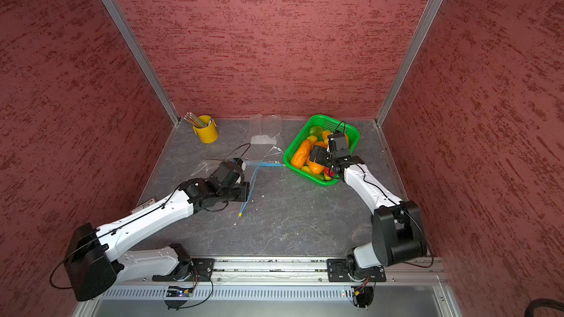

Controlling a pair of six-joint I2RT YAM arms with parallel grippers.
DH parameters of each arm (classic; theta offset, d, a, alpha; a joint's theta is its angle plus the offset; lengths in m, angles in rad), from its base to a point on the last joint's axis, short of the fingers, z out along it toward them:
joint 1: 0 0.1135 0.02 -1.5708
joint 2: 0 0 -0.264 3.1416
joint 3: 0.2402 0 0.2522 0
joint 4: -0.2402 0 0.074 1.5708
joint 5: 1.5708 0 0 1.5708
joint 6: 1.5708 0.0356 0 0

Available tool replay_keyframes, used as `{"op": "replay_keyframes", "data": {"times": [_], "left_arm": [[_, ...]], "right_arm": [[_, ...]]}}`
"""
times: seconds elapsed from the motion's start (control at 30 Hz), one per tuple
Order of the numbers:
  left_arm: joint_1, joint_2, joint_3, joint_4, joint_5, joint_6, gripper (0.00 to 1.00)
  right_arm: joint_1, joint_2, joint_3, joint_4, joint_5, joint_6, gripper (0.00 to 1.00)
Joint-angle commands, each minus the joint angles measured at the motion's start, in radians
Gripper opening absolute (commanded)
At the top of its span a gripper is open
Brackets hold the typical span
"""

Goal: Place the mango in a zip-top bag and seal the zipper
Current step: Pick up the mango from the basket.

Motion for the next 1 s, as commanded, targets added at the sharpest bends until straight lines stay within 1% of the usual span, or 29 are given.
{"op": "replay_keyframes", "data": {"times": [0.0,0.13,0.2,0.37,0.47,0.57,0.67,0.73,0.83,0.87,0.9,0.97], "left_arm": [[-0.014,0.002,0.112,-0.097,-0.067,0.089,0.0],[-0.012,0.045,0.182,-0.131,-0.099,0.154,0.0],[-0.006,0.059,0.183,-0.135,-0.107,0.148,0.0],[0.02,0.045,0.153,-0.067,-0.072,0.106,0.0],[0.038,0.029,0.127,-0.005,-0.025,0.073,0.0],[0.049,0.008,0.083,0.071,0.024,0.03,0.0],[0.064,-0.004,0.037,0.137,0.073,-0.005,0.0],[0.071,-0.004,0.017,0.161,0.092,-0.015,0.0],[0.076,-0.001,0.007,0.171,0.1,-0.019,0.0],[0.078,-0.001,0.006,0.173,0.102,-0.019,0.0],[0.079,-0.002,0.004,0.179,0.104,-0.019,0.0],[0.078,-0.005,-0.001,0.2,0.106,-0.018,0.0]], "right_arm": [[0.006,0.075,0.076,-0.075,0.055,-0.035,0.96],[0.015,0.173,0.143,-0.126,0.051,-0.049,0.96],[0.027,0.192,0.14,-0.129,0.057,-0.055,0.95],[0.034,0.238,0.098,-0.122,0.086,-0.049,0.9],[0.034,0.264,0.088,-0.107,0.076,-0.046,0.82],[0.034,0.257,0.096,-0.097,0.076,-0.052,0.7],[0.034,0.2,0.104,-0.08,0.064,-0.058,0.53],[0.034,0.123,0.099,-0.053,0.052,-0.062,0.42],[0.037,-0.021,0.069,0.009,0.016,-0.068,0.32],[0.045,-0.071,0.057,0.037,0.012,-0.064,0.27],[0.064,-0.121,0.047,0.061,0.02,-0.057,0.23],[0.13,-0.189,0.033,0.1,-0.004,-0.063,0.22]]}}
